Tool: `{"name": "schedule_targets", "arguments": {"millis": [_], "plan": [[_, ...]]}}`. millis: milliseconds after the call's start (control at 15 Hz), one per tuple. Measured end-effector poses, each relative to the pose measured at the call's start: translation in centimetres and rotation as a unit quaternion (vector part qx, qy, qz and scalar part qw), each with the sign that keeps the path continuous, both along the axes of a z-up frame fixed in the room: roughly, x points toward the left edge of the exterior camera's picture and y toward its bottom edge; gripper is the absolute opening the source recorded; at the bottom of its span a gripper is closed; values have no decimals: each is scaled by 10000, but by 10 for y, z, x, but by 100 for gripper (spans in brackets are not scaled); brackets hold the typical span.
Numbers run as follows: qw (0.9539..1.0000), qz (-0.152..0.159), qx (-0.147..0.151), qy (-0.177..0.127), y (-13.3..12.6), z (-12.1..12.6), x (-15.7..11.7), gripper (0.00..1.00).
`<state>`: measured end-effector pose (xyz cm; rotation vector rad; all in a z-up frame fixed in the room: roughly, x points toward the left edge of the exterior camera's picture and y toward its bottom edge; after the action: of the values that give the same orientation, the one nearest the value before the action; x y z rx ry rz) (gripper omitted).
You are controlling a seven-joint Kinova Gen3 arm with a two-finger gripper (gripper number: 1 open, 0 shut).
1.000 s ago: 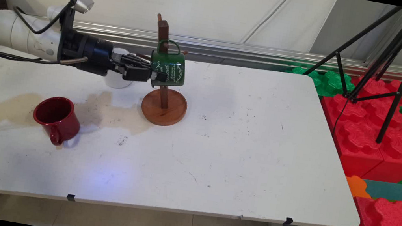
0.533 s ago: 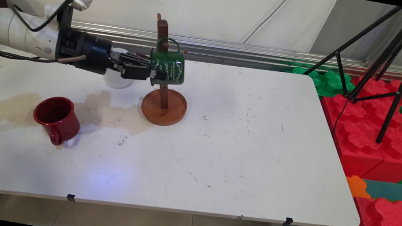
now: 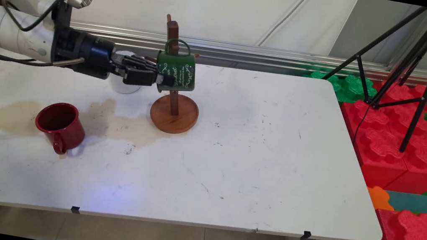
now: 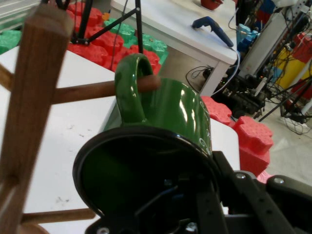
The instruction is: Place the picked object on the table
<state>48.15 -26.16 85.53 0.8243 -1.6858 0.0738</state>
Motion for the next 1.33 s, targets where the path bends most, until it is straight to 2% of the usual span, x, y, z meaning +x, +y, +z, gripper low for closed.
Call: {"name": "schedule_targets", "arguments": {"millis": [733, 1333], "plan": [[9995, -315, -87, -49, 25, 16, 4, 0], [9967, -644, -278, -418, 48, 29, 39, 0]]}}
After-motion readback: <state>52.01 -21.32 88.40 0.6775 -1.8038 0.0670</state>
